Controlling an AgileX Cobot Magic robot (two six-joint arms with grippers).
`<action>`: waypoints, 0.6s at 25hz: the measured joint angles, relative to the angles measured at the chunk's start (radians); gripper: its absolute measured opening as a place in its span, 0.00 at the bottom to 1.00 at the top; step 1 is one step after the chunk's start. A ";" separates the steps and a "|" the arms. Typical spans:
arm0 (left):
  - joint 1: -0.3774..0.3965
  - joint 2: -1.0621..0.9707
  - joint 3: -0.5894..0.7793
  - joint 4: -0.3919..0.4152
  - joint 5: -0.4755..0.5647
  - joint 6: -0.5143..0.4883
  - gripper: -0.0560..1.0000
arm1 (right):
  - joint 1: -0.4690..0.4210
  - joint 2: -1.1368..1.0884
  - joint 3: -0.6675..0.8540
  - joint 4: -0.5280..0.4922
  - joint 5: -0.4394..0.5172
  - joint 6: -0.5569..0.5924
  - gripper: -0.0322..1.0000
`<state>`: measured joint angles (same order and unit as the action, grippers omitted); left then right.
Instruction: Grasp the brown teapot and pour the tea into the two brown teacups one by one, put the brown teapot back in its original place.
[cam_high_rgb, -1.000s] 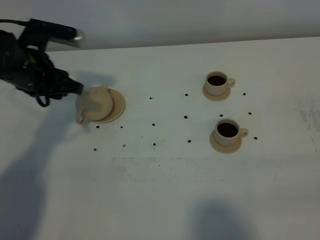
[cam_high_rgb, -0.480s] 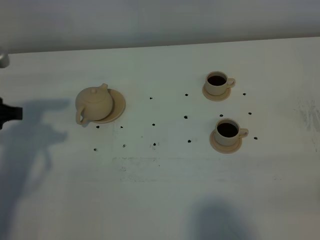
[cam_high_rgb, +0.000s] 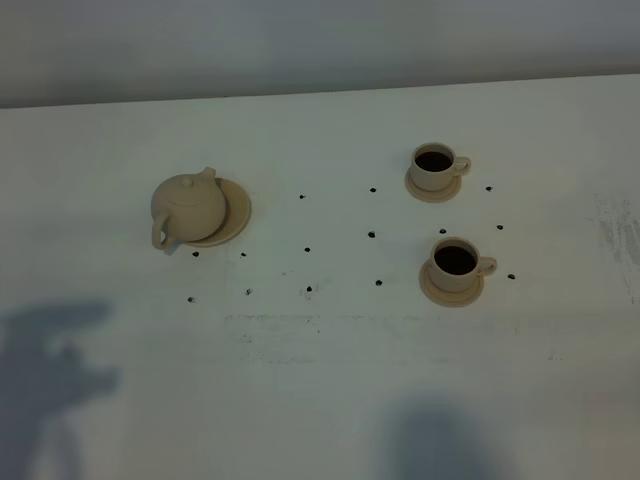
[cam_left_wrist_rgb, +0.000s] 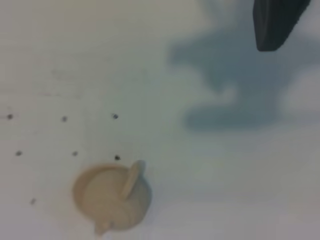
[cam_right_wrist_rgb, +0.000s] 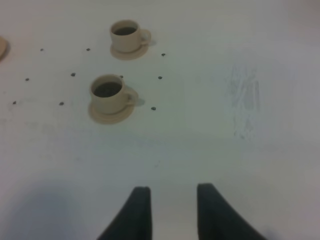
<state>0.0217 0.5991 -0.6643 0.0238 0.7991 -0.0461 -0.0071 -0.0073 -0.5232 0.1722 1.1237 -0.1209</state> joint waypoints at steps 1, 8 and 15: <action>0.000 -0.043 0.002 -0.006 0.033 0.000 0.47 | 0.000 0.000 0.000 0.000 0.000 0.000 0.25; 0.000 -0.329 0.059 -0.032 0.197 -0.001 0.47 | 0.000 0.000 0.000 0.000 0.000 0.000 0.25; 0.000 -0.491 0.159 -0.032 0.228 -0.024 0.47 | 0.000 0.000 0.000 0.000 0.000 0.000 0.25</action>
<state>0.0217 0.1079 -0.5051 -0.0080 1.0271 -0.0701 -0.0071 -0.0073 -0.5232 0.1722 1.1237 -0.1209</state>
